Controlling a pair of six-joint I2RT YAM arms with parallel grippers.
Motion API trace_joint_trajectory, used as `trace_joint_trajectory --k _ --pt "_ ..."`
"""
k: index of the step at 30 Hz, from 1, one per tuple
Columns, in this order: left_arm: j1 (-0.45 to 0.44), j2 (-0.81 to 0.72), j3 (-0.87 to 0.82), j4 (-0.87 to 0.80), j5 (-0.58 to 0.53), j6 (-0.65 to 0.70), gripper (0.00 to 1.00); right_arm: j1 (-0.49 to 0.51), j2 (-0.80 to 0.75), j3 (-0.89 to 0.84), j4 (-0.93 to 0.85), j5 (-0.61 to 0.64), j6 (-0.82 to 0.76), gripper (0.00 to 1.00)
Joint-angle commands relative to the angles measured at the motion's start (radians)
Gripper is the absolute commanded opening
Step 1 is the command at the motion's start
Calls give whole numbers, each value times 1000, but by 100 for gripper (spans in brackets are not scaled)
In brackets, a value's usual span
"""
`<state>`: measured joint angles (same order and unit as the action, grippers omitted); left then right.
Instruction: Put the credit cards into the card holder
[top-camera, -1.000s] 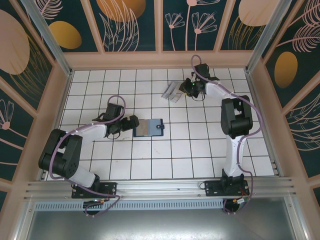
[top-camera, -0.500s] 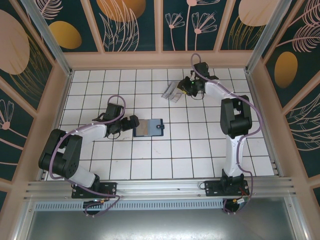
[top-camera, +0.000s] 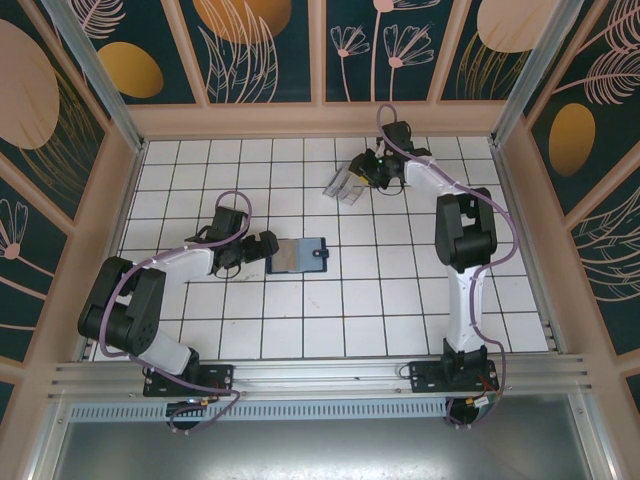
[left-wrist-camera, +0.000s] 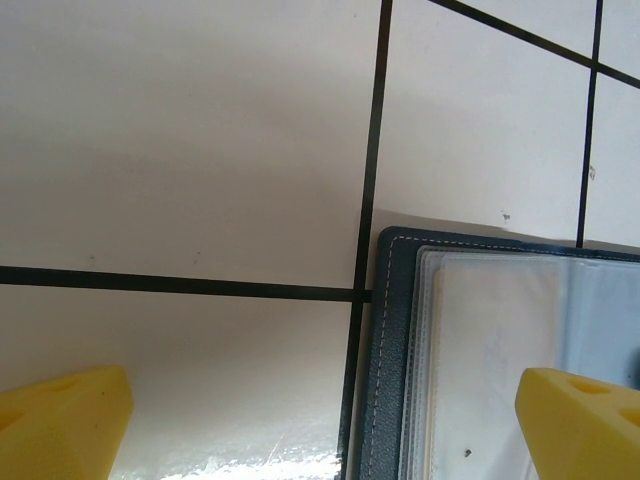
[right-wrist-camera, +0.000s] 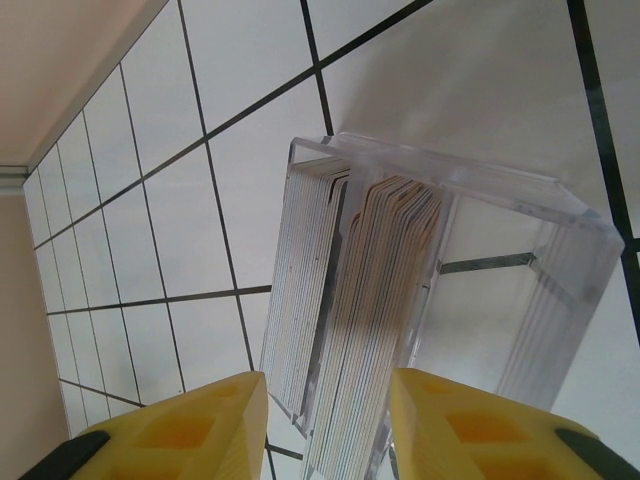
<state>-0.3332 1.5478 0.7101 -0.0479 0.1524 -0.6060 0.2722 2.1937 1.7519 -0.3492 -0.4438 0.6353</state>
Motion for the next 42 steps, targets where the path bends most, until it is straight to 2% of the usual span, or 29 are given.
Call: trace_joint_trajectory --k 1,21,29,34,38,42 --pt "-2 9 6 13 6 0 98 8 21 29 -29 8 11 38" --pt "-1 -10 -8 16 -1 0 99 23 75 87 -42 10 74 41" --pt "-1 -9 -9 25 5 -5 99 27 84 107 -51 -5 144 41" --pt "-1 -5 -7 26 5 -3 98 27 48 69 29 -35 168 35" --pt "-1 -5 -3 23 6 0 99 22 13 22 96 -36 180 23" --pt "-1 -12 -3 24 1 -2 99 21 11 15 98 -35 175 20"
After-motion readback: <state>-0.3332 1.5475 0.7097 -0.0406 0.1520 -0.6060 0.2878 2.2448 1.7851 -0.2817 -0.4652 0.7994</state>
